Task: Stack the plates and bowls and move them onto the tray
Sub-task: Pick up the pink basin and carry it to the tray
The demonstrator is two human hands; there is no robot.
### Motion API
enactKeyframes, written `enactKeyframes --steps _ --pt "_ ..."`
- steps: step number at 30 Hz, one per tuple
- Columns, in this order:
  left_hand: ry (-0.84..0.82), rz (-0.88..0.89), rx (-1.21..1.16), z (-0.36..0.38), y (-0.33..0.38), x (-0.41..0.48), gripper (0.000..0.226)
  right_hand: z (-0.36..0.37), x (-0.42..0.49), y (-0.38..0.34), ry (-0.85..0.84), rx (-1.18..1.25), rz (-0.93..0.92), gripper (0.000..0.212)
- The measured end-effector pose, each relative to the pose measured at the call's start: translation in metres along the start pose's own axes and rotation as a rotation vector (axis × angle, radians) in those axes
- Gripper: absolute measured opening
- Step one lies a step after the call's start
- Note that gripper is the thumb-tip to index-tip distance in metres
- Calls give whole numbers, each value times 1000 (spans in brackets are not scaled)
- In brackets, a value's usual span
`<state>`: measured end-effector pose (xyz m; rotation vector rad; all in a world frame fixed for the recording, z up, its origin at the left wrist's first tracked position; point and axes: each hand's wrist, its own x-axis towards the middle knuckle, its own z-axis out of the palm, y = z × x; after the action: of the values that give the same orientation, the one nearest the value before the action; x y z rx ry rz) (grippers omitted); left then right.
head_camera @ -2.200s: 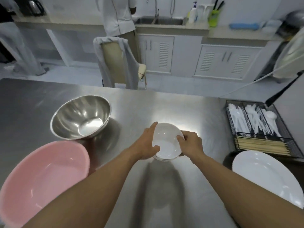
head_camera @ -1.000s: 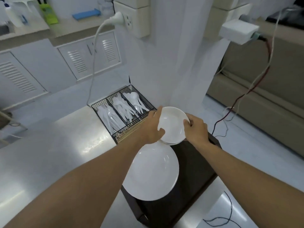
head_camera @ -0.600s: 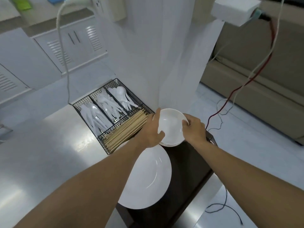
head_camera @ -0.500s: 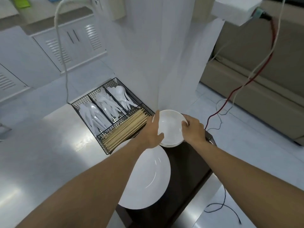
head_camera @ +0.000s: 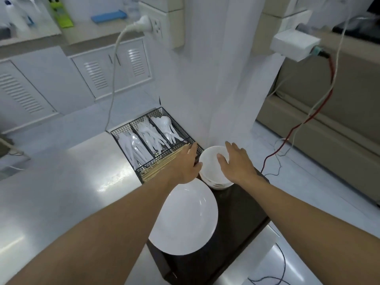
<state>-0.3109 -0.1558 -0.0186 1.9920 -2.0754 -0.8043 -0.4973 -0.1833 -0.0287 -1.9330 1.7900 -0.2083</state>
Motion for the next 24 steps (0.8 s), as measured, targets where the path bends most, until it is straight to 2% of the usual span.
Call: enactKeyframes --steps 8,16,24 --pt "188 -58 262 -46 -38 -68 65 -1 -24 -71 -1 -118 -202 67" --pt "285 -250 257 -72 -93 -146 64 25 -60 -154 -28 -144 -360 69" --pt "336 -435 221 -95 -166 -254 64 81 -119 -248 -111 -127 -506 71"
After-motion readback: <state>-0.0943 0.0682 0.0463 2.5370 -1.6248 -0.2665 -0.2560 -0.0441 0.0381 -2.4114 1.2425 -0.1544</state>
